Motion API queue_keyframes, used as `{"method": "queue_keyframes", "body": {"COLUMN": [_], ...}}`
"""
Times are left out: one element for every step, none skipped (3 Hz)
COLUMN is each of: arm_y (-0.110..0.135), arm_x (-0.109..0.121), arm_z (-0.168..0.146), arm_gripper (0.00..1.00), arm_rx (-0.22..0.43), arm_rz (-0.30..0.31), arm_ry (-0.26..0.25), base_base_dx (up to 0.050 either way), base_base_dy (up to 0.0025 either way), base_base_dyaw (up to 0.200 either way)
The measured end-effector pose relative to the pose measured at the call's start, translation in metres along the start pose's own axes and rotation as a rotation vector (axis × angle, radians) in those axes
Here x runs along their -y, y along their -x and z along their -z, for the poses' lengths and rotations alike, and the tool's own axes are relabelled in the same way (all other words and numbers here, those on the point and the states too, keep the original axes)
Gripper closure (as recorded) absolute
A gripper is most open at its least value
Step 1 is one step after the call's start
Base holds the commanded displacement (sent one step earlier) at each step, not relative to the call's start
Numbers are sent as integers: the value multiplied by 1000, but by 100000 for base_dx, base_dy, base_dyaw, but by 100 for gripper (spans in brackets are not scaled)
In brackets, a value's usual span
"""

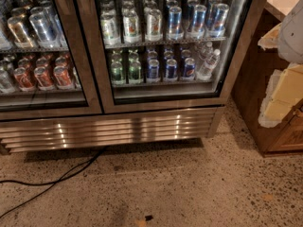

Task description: Open right fridge door

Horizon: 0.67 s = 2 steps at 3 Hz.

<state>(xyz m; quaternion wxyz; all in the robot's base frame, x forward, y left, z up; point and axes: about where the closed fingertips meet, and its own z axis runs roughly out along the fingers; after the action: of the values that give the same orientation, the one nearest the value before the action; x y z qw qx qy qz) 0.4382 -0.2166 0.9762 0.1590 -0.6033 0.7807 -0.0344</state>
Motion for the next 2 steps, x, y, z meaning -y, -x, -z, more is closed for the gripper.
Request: {"method": "queue_keyframes", "body": {"arm_y": [0,28], "arm_x": [0,18], "arm_z": [0,-37], "arm_gripper": [0,0], "arm_rx": [0,12], "arm_rz": [0,4], "arm_ry": [0,80], "base_base_dx": [0,0], "base_base_dy": [0,0], "base_base_dyaw": [0,0]}}
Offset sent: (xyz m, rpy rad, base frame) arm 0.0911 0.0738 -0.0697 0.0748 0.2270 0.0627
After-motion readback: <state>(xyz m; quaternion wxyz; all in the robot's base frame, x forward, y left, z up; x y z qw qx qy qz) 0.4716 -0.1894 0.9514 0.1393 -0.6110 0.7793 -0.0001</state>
